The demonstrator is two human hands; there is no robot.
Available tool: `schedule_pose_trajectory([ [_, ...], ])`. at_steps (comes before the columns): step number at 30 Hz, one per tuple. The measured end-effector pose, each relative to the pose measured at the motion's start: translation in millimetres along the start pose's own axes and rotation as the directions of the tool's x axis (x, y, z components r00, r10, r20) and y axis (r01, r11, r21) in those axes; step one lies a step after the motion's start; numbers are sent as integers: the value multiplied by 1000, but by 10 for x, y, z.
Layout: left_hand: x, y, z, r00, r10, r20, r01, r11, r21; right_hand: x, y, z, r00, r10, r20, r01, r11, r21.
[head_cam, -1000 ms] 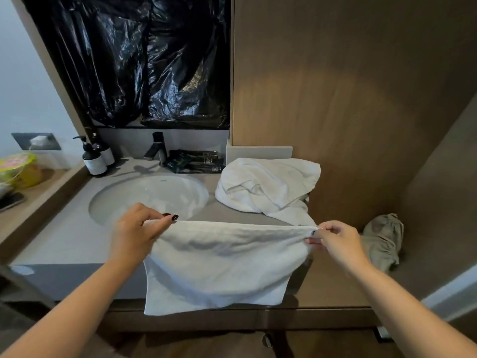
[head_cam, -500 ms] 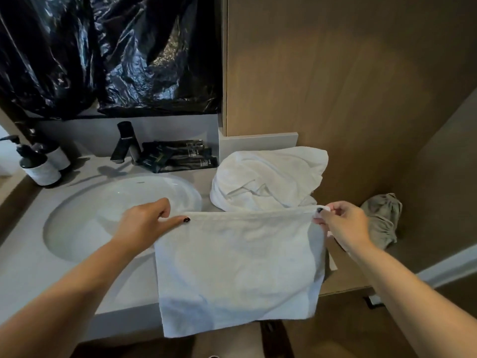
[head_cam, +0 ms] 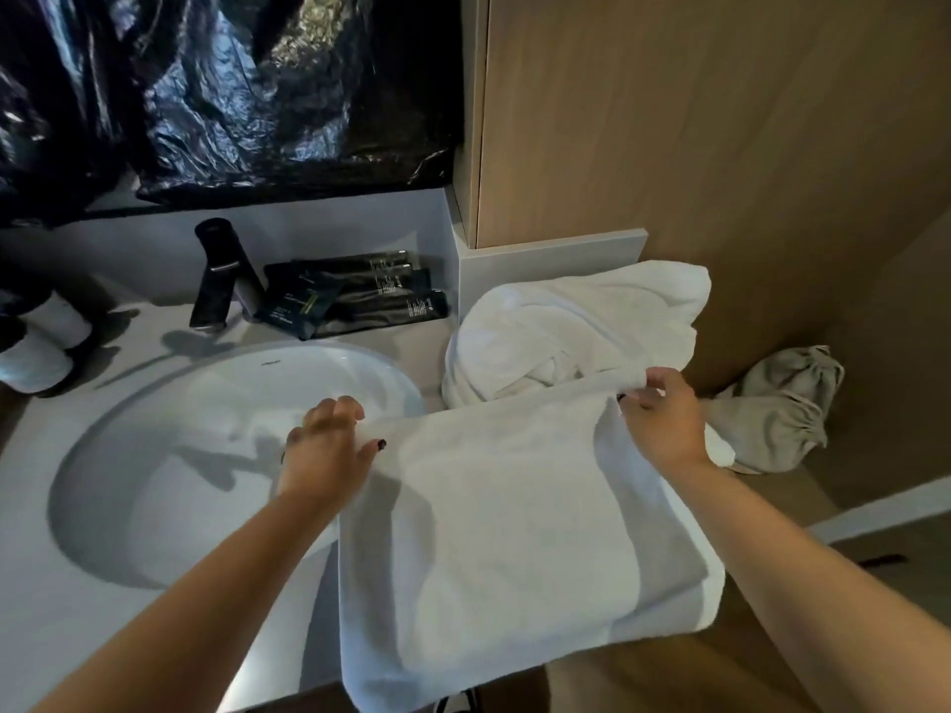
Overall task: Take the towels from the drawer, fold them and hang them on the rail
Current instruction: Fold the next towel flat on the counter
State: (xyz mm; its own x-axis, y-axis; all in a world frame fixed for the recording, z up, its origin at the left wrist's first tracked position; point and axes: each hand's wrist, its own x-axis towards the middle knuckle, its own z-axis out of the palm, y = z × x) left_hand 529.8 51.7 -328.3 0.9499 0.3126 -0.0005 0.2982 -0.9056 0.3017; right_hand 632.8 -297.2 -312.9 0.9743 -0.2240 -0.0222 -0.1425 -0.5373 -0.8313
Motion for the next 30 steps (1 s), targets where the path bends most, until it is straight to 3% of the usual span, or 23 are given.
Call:
schedule_pose_trajectory([
  [2, -194, 142, 153, 993, 85, -81, -88, 995, -39, -235, 21, 71, 991, -128, 38, 126, 991, 39],
  [3, -308, 245, 227, 977, 156, -143, -165, 985, -54, -397, 34, 116, 965, -257, 56, 259, 965, -36],
  [5, -552, 467, 387, 945, 286, -157, -292, 956, -16, -747, 105, 264, 829, -516, 215, 557, 793, -245],
  [7, -721, 635, 533, 950, 311, -3, -311, 950, 5, -1020, 163, 460, 639, -575, 511, 752, 607, -259],
  [9, -807, 678, 687, 930, 313, 192, -327, 944, 43, -1145, 221, 632, 517, -467, 718, 819, 513, -256],
  [11, -810, 640, 781, 907, 334, 255, -363, 928, 78, -1105, 298, 699, 530, -385, 756, 818, 467, -336],
  [17, -769, 482, 716, 901, 356, 248, -383, 921, 67, -696, 640, 238, 621, -269, 736, 765, 412, -495],
  [21, -782, 510, 619, 913, 308, 268, -337, 939, 68, -589, 668, 7, 624, -214, 752, 755, 414, -509],
  [23, -871, 592, 553, 923, 297, 243, -322, 944, 68, -684, 583, 89, 663, -192, 724, 708, 477, -521],
  [26, -1184, 691, 597, 932, 316, 178, -320, 947, -7, -1120, 475, 335, 759, -200, 619, 528, 746, -407],
  [27, -1292, 699, 614, 927, 319, 196, -323, 946, -14, -1284, 486, 389, 749, -211, 628, 539, 746, -392],
  [30, -1424, 630, 665, 918, 332, 216, -348, 937, 37, -1443, 659, 315, 712, -296, 637, 668, 565, -484],
])
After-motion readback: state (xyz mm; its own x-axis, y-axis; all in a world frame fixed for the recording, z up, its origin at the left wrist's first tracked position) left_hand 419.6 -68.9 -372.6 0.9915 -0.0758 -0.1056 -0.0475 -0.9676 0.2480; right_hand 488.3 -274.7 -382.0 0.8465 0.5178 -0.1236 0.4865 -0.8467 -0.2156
